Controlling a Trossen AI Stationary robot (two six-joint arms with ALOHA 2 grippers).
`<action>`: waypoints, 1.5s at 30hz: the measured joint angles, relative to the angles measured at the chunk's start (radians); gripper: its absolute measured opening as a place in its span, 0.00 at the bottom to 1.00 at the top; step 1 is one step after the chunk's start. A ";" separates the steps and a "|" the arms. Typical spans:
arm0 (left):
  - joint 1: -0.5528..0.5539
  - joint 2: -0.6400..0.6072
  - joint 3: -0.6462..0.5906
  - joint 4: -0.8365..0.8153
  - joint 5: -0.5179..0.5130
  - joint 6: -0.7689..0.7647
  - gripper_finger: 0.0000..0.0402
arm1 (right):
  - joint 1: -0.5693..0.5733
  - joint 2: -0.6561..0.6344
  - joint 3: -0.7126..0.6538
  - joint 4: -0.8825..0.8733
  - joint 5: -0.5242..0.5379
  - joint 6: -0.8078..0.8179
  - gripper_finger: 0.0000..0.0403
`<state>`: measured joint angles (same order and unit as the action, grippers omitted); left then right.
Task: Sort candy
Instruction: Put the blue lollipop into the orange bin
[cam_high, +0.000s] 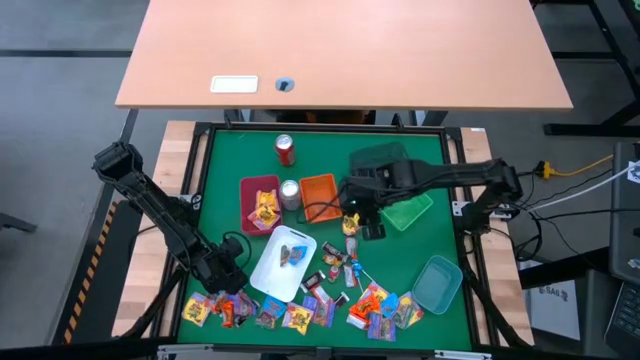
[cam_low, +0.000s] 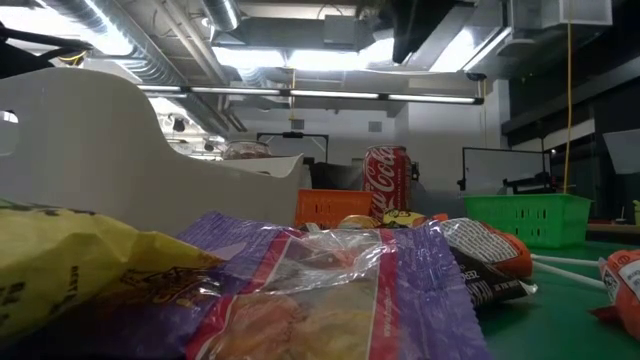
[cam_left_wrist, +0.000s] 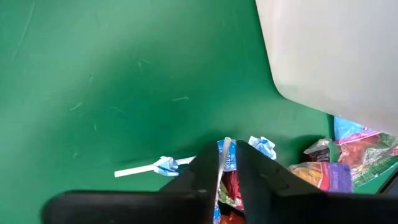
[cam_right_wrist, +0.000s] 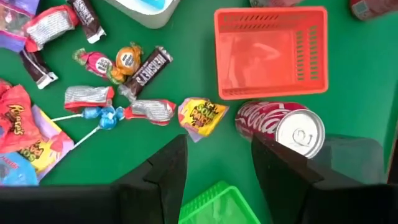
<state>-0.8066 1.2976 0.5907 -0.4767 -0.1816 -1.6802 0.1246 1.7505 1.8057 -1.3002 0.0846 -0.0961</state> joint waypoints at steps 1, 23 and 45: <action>0.000 0.000 0.000 0.000 0.000 0.000 0.06 | 0.007 0.000 0.000 -0.001 0.013 0.007 0.44; 0.017 -0.071 0.000 0.000 0.091 -0.013 0.00 | 0.079 -0.349 -0.574 0.218 0.062 0.271 0.44; 0.237 -0.342 0.000 0.223 -0.104 0.257 0.00 | 0.079 -0.430 -0.853 0.489 -0.077 0.339 0.44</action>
<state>-0.5698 0.9552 0.5911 -0.2535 -0.2856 -1.4236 0.2035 1.3209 0.9531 -0.8115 0.0075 0.2434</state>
